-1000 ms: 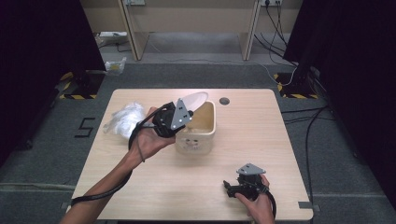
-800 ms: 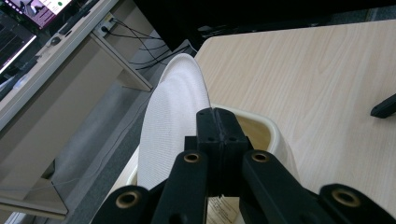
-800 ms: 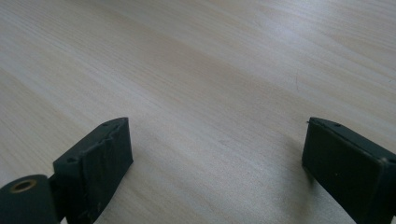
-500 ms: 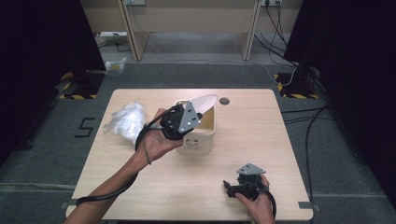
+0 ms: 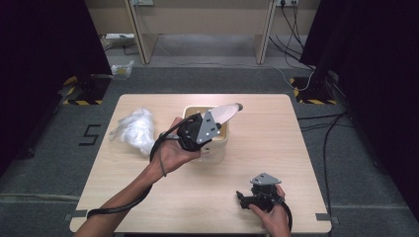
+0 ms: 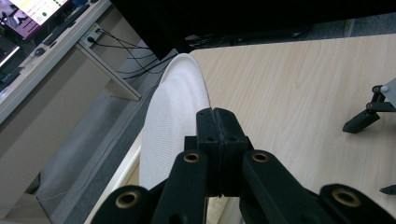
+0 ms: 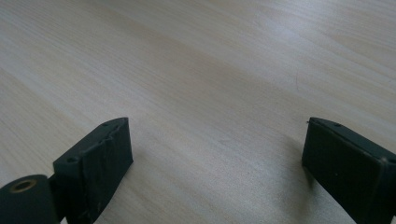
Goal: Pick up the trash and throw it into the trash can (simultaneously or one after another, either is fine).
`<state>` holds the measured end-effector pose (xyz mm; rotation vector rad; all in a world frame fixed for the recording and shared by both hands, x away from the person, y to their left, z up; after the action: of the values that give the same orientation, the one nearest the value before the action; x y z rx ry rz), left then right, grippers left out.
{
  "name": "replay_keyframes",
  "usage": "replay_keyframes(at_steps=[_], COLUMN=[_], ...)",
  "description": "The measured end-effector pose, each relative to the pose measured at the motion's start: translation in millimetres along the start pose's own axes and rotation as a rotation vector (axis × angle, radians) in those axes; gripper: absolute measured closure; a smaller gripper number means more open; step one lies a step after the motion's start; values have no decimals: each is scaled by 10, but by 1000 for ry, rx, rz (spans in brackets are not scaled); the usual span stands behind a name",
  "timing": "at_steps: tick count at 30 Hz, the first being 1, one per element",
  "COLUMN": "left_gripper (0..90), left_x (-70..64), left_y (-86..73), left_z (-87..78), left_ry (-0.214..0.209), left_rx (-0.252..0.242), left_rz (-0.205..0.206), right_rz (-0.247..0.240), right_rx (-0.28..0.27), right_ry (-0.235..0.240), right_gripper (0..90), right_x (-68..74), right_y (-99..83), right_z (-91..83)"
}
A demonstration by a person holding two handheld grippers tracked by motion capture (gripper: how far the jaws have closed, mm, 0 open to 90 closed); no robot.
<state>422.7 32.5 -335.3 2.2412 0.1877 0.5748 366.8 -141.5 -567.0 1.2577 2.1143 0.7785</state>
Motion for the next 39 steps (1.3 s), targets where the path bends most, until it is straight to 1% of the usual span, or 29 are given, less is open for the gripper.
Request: replay_keyframes(at_steps=[4,9,11,18,24,25,26,28,29,30,32,39], left_gripper=[895,893,893,890,873,863,841,804,804,739,694,597], left_x=[-5,25,52,129,213,223,227,236,243,262,279,361], left_y=[-33,-82,-113,-205,-273,-277,-274,-278,-282,-283,-284,-348], left_z=[36,60,84,143,162,158,160,154,150,140,128,53], left_ry=[-9,-14,-18,-18,-6,-4,-5,-6,-7,-2,3,16], left_rx=[7,16,19,40,47,41,24,24,25,15,5,-6], left_rz=[-9,-23,-35,-60,-79,-84,-99,-100,-100,-110,-115,-140], right_rz=[0,0,0,0,0,-2,-1,-2,-2,0,-1,-3], right_rx=[0,0,0,-1,-1,-2,-1,-1,-1,1,0,2], right_ry=[0,0,0,0,0,0,0,-1,-1,0,0,1], right_gripper=[87,87,87,87,87,87,87,87,87,87,87,85], right_x=[0,0,0,0,-1,-1,-1,-2,-2,0,-1,0], right_y=[0,0,0,0,0,1,0,-1,-1,-1,-1,-2], right_z=[0,0,0,0,0,1,0,2,2,1,1,1])
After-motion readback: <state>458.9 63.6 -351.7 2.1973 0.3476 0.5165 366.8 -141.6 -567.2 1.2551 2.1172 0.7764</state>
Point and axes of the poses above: each handheld gripper's, and its own axes: z roughly forward along the jaws, y roughly out of its top, x roughly to its left, the point moved 7 cm from there along z, roughly forward along the jaws, and after that the axes turned 13 degrees about -y, right-handed, at the moved point
